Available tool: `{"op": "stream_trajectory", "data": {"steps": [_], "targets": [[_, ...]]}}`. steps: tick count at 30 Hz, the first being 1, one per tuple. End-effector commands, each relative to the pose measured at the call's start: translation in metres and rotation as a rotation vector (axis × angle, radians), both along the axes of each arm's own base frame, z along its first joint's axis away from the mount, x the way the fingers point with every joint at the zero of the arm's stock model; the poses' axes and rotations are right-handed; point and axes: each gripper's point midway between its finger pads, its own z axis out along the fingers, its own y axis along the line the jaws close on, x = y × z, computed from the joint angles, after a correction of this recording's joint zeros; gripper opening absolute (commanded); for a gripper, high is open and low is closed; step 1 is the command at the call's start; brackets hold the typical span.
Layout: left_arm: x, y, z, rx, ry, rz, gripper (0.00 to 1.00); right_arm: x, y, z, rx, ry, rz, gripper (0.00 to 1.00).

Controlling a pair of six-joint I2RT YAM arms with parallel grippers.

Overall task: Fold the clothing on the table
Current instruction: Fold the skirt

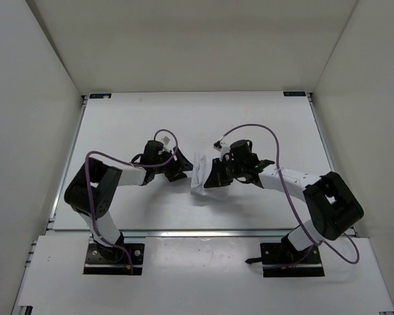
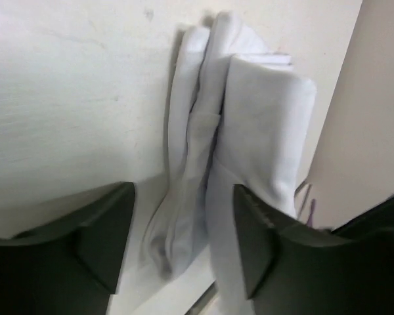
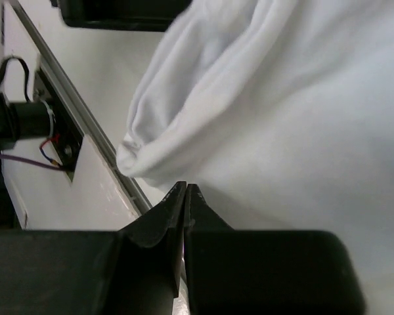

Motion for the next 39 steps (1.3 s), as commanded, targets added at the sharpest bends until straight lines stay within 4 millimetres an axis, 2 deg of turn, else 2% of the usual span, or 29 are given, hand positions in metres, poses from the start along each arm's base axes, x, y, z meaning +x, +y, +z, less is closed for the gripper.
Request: {"op": "stream_trajectory", "data": {"steps": [1,3,4,5,6,7,8,9,10,11,12,13,14,15,16,18,21,23,24,28,29,31,33,35,37,38,39], "targets": [[0.009,0.029,0.032,0.034,-0.089,0.041,0.76,0.034,-0.006,0.057,0.091,-0.153,-0.058,0.00],[0.021,0.050,0.049,0.046,-0.146,0.083,0.85,0.048,-0.017,0.061,0.068,-0.198,-0.095,0.00],[0.027,0.065,0.059,0.056,-0.173,0.119,0.85,0.049,-0.021,0.059,0.052,-0.193,-0.098,0.00],[0.029,0.068,0.075,0.048,-0.214,0.130,0.84,0.053,-0.028,0.052,0.025,-0.169,-0.126,0.00],[0.034,0.075,0.080,0.058,-0.241,0.140,0.80,0.057,-0.035,0.046,0.009,-0.161,-0.143,0.00],[0.038,0.076,0.097,0.059,-0.293,0.137,0.78,0.057,-0.037,0.040,-0.004,-0.152,-0.145,0.00],[0.040,0.075,0.116,0.049,-0.339,0.131,0.69,0.058,-0.042,0.032,-0.022,-0.127,-0.157,0.00],[0.038,0.066,0.125,0.047,-0.372,0.096,0.61,0.058,-0.044,0.023,-0.043,-0.110,-0.166,0.00],[0.036,0.055,0.139,0.040,-0.417,0.067,0.47,0.058,-0.047,0.015,-0.062,-0.104,-0.164,0.00],[0.032,0.047,0.146,0.033,-0.444,0.040,0.40,0.058,-0.050,0.010,-0.077,-0.087,-0.177,0.00],[0.026,0.033,0.149,0.026,-0.453,0.014,0.26,0.058,-0.052,0.003,-0.099,-0.085,-0.181,0.00],[0.014,0.016,0.149,0.005,-0.458,-0.034,0.15,0.052,-0.053,-0.006,-0.119,-0.057,-0.179,0.00],[0.012,0.009,0.145,0.004,-0.458,-0.047,0.11,0.054,-0.057,-0.009,-0.127,-0.049,-0.192,0.00],[0.002,-0.003,0.137,0.000,-0.442,-0.096,0.03,0.055,-0.059,-0.012,-0.138,-0.041,-0.204,0.00],[-0.009,-0.014,0.133,-0.012,-0.426,-0.134,0.00,0.057,-0.062,-0.016,-0.149,-0.033,-0.218,0.00],[-0.030,-0.024,0.105,0.015,-0.356,-0.208,0.00,0.056,-0.067,-0.027,-0.166,0.000,-0.233,0.00],[-0.054,-0.019,0.070,0.065,-0.275,-0.266,0.00,0.064,-0.074,-0.035,-0.184,0.018,-0.248,0.00],[-0.063,-0.012,0.055,0.090,-0.239,-0.274,0.00,0.068,-0.078,-0.043,-0.203,0.038,-0.262,0.00],[-0.068,-0.008,0.047,0.103,-0.226,-0.277,0.00,0.076,-0.076,-0.037,-0.195,0.020,-0.263,0.00],[-0.077,0.005,0.014,0.168,-0.166,-0.281,0.00,0.091,-0.075,-0.039,-0.196,0.013,-0.261,0.00],[-0.076,0.006,0.009,0.178,-0.161,-0.282,0.00,0.090,-0.078,-0.046,-0.212,0.038,-0.266,0.00],[-0.078,0.007,0.000,0.204,-0.153,-0.295,0.00,0.102,-0.074,-0.042,-0.208,0.020,-0.254,0.00],[-0.075,0.009,-0.002,0.215,-0.143,-0.287,0.00,0.108,-0.074,-0.044,-0.216,0.019,-0.252,0.00],[-0.074,0.007,0.001,0.215,-0.144,-0.297,0.00,0.115,-0.073,-0.036,-0.204,0.002,-0.244,0.00],[-0.062,0.005,0.018,0.212,-0.193,-0.288,0.02,0.123,-0.069,-0.017,-0.159,-0.019,-0.244,0.00],[-0.058,0.007,0.023,0.227,-0.208,-0.281,0.04,0.124,-0.062,-0.002,-0.118,-0.052,-0.222,0.00],[-0.048,0.008,0.032,0.249,-0.243,-0.279,0.06,0.128,-0.064,0.015,-0.082,-0.085,-0.228,0.00]]}}
